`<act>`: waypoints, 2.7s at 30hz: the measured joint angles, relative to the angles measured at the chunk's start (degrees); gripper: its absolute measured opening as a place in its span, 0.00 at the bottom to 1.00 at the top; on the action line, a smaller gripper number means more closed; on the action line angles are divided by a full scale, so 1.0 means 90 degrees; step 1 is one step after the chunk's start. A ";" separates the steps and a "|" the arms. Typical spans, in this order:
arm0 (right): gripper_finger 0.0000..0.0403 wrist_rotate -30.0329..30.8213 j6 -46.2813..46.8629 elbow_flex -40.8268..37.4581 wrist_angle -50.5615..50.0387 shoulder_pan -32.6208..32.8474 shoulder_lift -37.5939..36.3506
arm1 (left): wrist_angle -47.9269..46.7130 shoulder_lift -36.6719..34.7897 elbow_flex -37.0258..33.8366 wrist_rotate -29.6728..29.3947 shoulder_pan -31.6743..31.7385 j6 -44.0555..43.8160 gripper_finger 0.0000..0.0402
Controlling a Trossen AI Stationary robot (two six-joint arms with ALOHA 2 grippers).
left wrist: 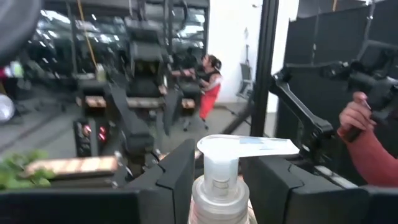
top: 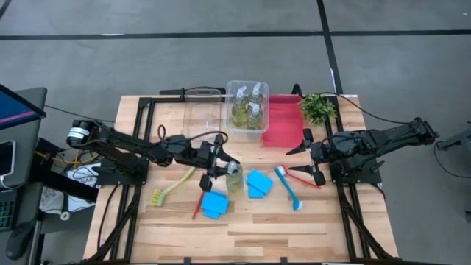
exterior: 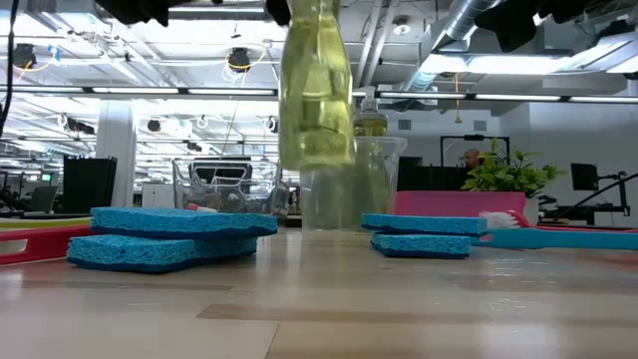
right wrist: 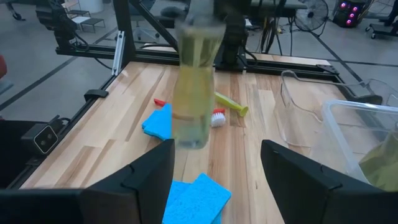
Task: Pick & Place Kitchen Sink Supplies
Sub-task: Put the green dish soap into the white bin
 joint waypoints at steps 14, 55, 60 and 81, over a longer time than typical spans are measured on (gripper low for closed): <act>0.58 0.0010 0.0000 0.0000 0.0002 0.0000 0.0000 | -0.0102 -0.1167 0.0002 -0.0342 0.0972 0.0150 0.29; 0.58 0.0010 -0.0068 0.0000 0.0002 -0.0015 0.0000 | 0.0039 -0.0015 0.1254 -0.0440 0.3537 -0.0223 0.27; 0.58 0.0010 -0.0070 0.0000 0.0000 -0.0015 0.0000 | 0.0041 0.0278 0.1405 -0.0463 0.3542 -0.0196 0.27; 0.58 0.0010 -0.0070 0.0000 -0.0007 -0.0012 0.0000 | -0.0220 0.0639 0.1445 -0.0467 0.3556 -0.0201 0.27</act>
